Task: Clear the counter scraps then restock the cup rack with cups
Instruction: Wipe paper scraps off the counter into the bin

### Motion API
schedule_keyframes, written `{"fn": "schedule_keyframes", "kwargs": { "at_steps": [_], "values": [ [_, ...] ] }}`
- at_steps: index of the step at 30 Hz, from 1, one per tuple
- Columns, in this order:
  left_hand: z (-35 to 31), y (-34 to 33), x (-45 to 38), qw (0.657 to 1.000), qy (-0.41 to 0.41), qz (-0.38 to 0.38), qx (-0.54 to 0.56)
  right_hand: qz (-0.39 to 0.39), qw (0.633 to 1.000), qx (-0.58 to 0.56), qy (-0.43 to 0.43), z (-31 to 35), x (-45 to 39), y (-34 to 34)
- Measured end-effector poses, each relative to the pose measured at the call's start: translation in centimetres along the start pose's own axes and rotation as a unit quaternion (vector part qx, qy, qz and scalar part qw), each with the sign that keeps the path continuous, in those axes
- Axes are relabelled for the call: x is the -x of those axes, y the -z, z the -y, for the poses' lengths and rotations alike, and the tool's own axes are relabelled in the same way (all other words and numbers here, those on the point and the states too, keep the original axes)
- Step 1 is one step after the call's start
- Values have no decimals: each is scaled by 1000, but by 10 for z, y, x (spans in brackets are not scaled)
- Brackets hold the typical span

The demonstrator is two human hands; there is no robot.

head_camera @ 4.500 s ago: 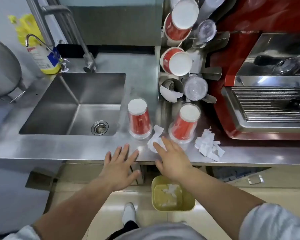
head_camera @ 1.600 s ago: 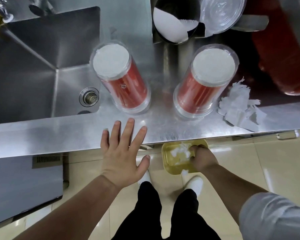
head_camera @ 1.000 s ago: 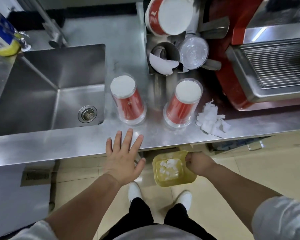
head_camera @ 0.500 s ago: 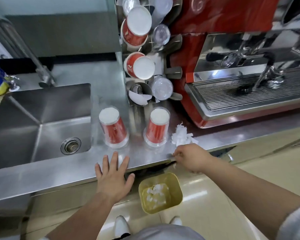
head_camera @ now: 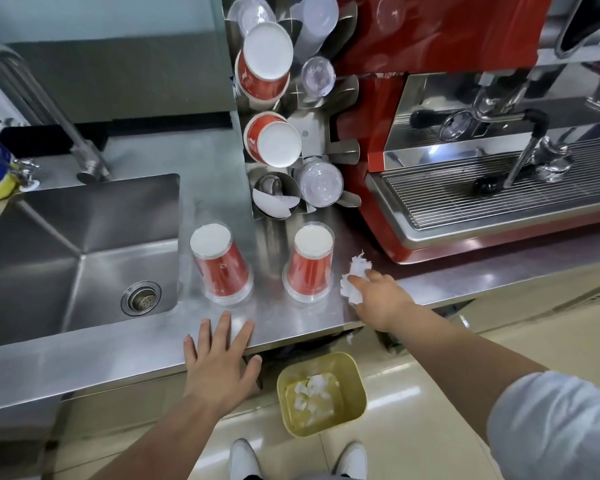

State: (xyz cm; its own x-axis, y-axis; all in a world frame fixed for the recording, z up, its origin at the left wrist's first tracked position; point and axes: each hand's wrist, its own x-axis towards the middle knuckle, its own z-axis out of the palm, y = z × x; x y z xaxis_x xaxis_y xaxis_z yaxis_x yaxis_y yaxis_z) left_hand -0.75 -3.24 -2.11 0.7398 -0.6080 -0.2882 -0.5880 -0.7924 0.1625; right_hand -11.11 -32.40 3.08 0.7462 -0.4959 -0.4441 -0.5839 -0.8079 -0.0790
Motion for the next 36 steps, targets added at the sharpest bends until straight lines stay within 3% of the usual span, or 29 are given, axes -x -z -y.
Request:
{"fn": "schedule_keyframes", "kwargs": {
  "at_steps": [5, 15, 21, 36],
  "values": [
    [-1, 3, 1, 1000, 2, 4, -2, -38, 999, -10, 8, -5, -6, -17],
    [0, 0, 1, 1000, -6, -10, 9, -42, 988, -147, 3, -2, 4, -28],
    [2, -3, 1, 1000, -11, -16, 1, -43, 984, -163, 51, 5, 39, -45],
    [6, -23, -4, 994, -33, -82, -61, 104, 985, -137, 31, 10, 15, -162]
  ]
}}
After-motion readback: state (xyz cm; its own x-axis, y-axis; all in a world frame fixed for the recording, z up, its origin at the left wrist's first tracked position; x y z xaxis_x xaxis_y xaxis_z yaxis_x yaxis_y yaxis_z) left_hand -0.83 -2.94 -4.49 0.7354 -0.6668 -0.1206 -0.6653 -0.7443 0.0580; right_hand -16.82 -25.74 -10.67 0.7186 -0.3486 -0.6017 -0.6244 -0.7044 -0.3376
